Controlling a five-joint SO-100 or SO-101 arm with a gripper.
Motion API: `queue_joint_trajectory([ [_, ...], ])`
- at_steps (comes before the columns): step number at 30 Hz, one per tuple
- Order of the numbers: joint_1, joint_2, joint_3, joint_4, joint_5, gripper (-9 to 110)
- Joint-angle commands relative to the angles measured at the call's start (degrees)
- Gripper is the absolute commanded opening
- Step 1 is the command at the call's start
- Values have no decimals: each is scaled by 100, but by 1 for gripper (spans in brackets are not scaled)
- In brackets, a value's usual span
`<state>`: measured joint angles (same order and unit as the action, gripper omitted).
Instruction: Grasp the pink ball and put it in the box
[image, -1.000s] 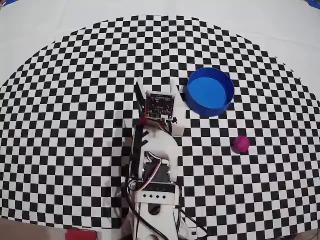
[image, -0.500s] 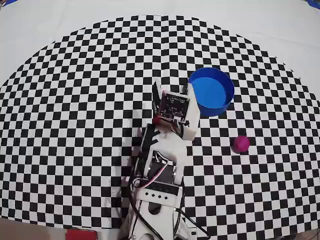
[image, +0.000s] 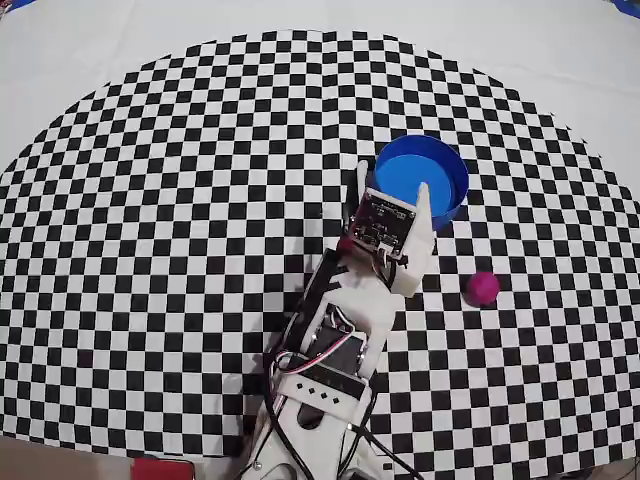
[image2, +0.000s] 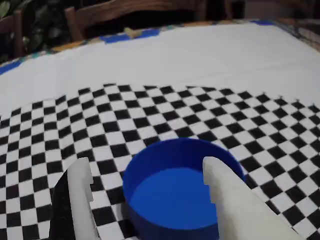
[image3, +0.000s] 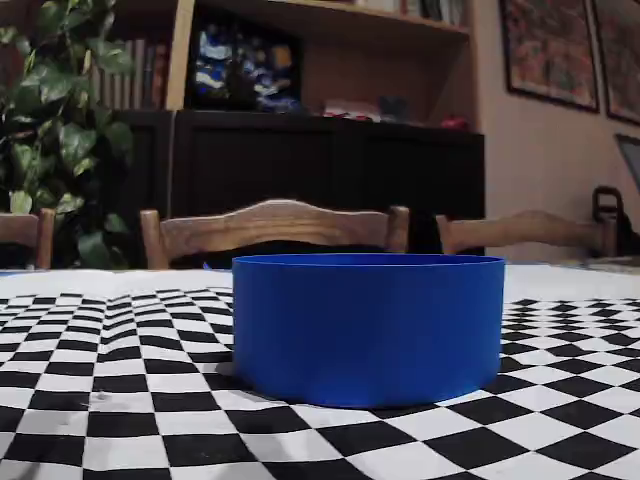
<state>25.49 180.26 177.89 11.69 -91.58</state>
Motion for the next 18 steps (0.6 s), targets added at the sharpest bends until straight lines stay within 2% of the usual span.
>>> queue_joint_trajectory([
  [1, 246, -97, 44, -114, -53, 25],
  [18, 984, -114, 44, -211, -44, 26],
])
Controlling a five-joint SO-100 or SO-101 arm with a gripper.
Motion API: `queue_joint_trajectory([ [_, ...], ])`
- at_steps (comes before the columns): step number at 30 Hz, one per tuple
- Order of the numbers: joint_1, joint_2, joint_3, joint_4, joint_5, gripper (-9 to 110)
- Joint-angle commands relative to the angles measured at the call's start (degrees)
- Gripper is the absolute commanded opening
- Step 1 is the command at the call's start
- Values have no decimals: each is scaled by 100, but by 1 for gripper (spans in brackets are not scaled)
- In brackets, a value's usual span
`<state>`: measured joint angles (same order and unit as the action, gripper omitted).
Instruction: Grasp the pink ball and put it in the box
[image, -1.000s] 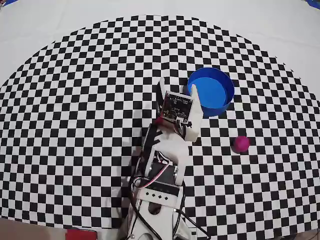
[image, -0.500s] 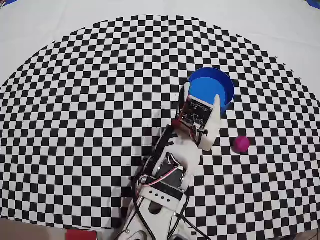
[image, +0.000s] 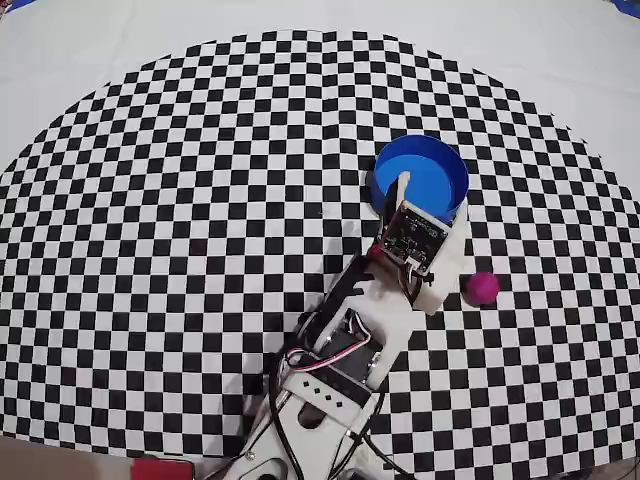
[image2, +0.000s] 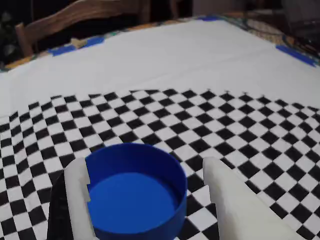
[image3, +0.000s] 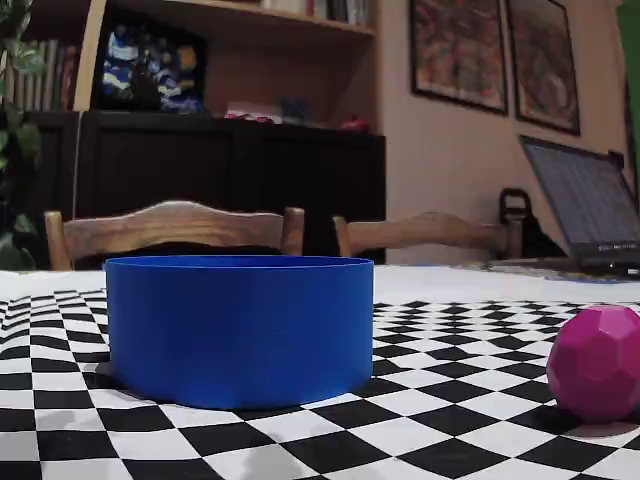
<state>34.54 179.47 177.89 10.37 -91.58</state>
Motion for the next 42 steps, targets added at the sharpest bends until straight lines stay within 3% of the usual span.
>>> queue_joint_trajectory([
  [1, 105, -26, 44, -79, -35, 26],
  [17, 1371, -141, 44, -70, 0, 26],
  [42, 2206, -141, 44, -97, -9, 26],
])
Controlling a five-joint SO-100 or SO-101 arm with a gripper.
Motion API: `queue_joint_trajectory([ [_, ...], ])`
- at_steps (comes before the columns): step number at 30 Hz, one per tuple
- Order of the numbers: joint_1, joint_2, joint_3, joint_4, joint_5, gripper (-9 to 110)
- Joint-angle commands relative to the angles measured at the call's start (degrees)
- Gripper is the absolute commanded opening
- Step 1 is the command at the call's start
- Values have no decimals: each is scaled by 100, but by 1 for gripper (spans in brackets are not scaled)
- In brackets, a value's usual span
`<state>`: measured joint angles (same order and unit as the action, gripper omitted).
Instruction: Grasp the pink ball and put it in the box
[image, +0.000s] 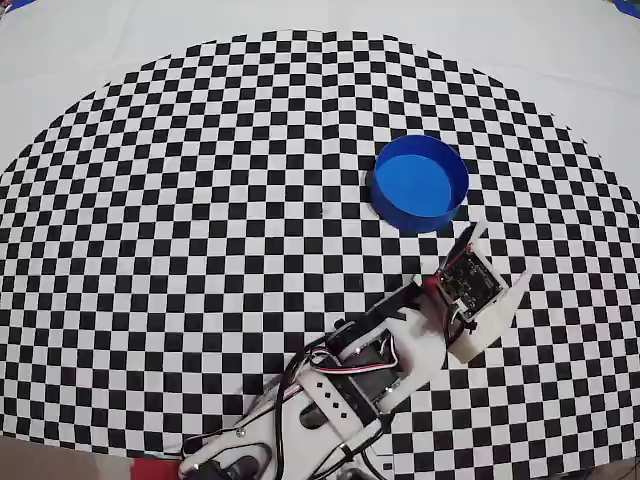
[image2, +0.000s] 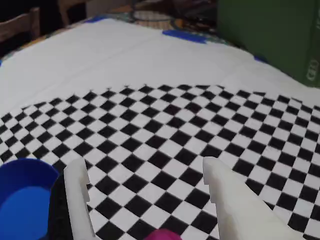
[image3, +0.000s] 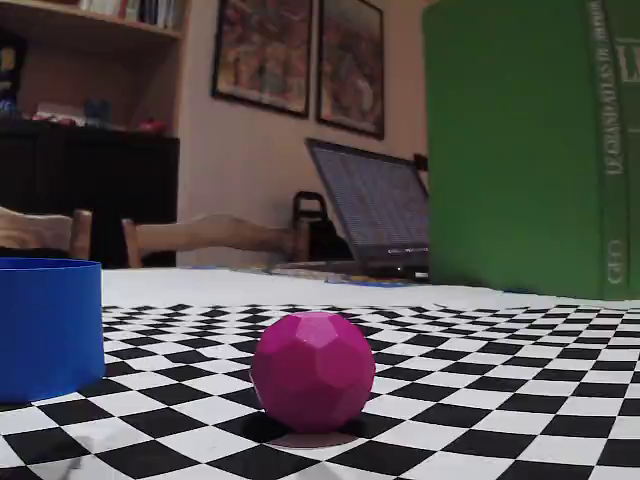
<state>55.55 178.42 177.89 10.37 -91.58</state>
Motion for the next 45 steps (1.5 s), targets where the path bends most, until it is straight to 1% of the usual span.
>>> queue_joint_trajectory([
  [1, 123, -35, 44, -97, -9, 26],
  [15, 202, -765, 44, -62, 35, 26],
  [25, 149, -1230, 44, -167, 281, 26],
  [31, 149, -2057, 44, -958, 290, 26],
  [45, 123, -2479, 44, -949, 290, 26],
])
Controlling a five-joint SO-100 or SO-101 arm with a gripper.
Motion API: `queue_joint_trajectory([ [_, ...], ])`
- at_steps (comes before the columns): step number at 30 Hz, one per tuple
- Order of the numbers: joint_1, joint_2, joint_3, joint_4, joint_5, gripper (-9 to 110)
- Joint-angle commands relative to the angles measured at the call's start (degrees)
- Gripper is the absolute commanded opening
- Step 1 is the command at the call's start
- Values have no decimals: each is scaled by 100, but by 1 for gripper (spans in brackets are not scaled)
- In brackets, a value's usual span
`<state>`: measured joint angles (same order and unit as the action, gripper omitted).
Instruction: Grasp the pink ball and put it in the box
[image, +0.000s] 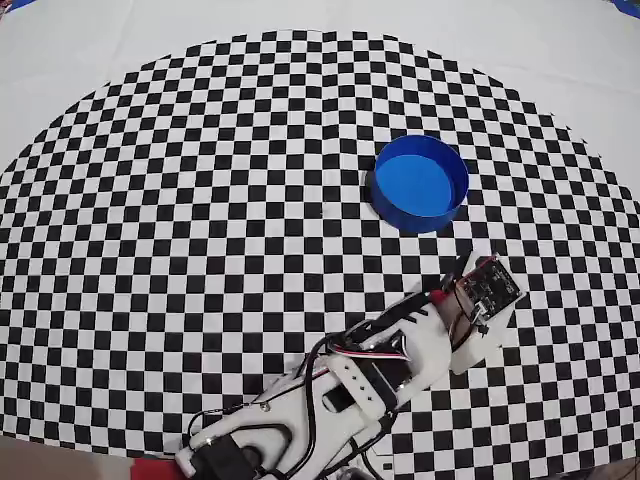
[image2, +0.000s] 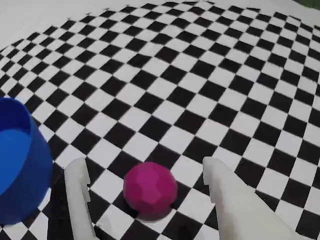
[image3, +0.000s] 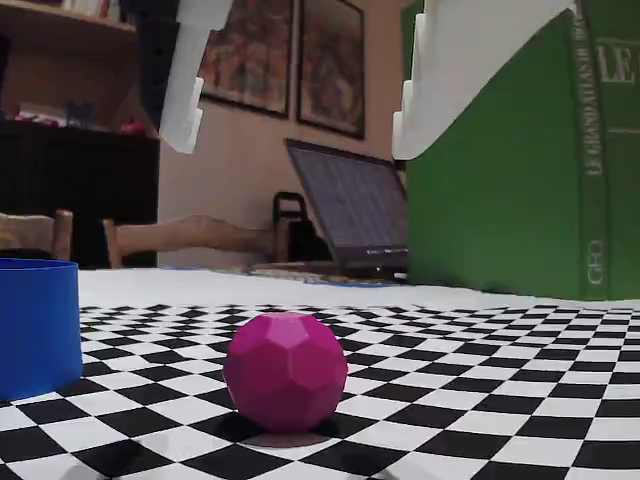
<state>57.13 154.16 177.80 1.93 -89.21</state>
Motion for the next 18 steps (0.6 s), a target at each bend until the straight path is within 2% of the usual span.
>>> queue_joint_trajectory([
  [1, -35, -62, 53, -105, 53, 26],
  [18, 0, -879, -211, -378, 53, 26],
])
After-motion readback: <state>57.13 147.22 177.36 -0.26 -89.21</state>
